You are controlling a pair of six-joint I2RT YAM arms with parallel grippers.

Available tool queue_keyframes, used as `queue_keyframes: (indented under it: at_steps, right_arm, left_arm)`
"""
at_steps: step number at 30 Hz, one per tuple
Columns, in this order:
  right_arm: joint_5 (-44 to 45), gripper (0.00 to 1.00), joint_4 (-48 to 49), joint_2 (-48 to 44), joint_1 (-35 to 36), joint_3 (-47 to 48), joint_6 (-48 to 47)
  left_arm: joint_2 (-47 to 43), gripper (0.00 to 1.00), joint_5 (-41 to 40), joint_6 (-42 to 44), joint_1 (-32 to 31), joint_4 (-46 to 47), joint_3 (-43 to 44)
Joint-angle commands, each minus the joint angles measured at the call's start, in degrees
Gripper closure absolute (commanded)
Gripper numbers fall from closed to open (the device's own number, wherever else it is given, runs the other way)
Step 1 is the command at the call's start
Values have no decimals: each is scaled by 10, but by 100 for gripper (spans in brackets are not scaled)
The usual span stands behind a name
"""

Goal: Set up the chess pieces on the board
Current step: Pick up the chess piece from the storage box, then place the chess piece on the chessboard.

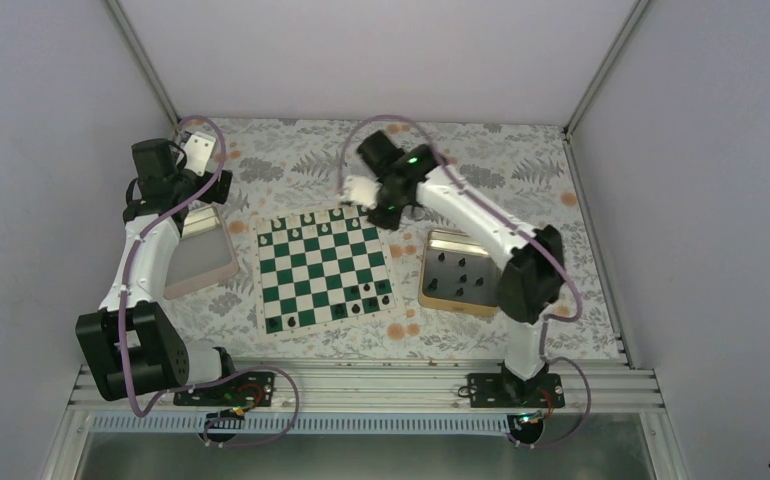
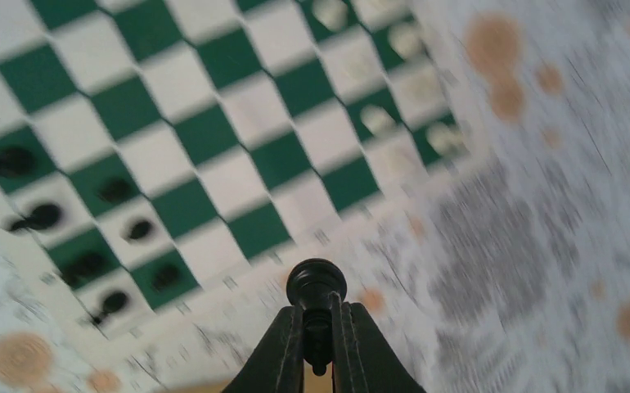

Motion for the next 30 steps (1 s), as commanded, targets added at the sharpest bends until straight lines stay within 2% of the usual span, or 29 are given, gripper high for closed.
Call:
queue_keyframes:
  at_steps: [1, 6, 15, 30]
  right_arm:
    - [-17, 94, -36, 59, 100, 53, 3]
    - [-31, 94, -27, 109, 189, 80, -1]
    - [-63, 94, 7, 155, 262, 63, 5]
    - [-60, 94, 20, 182, 276, 57, 3]
  left_arm:
    - [-4, 0, 3, 5, 3, 1, -1]
    - [-3, 0, 5, 5, 3, 2, -1]
    - [-2, 0, 11, 4, 3, 2, -2]
    - [-7, 0, 10, 4, 3, 4, -5]
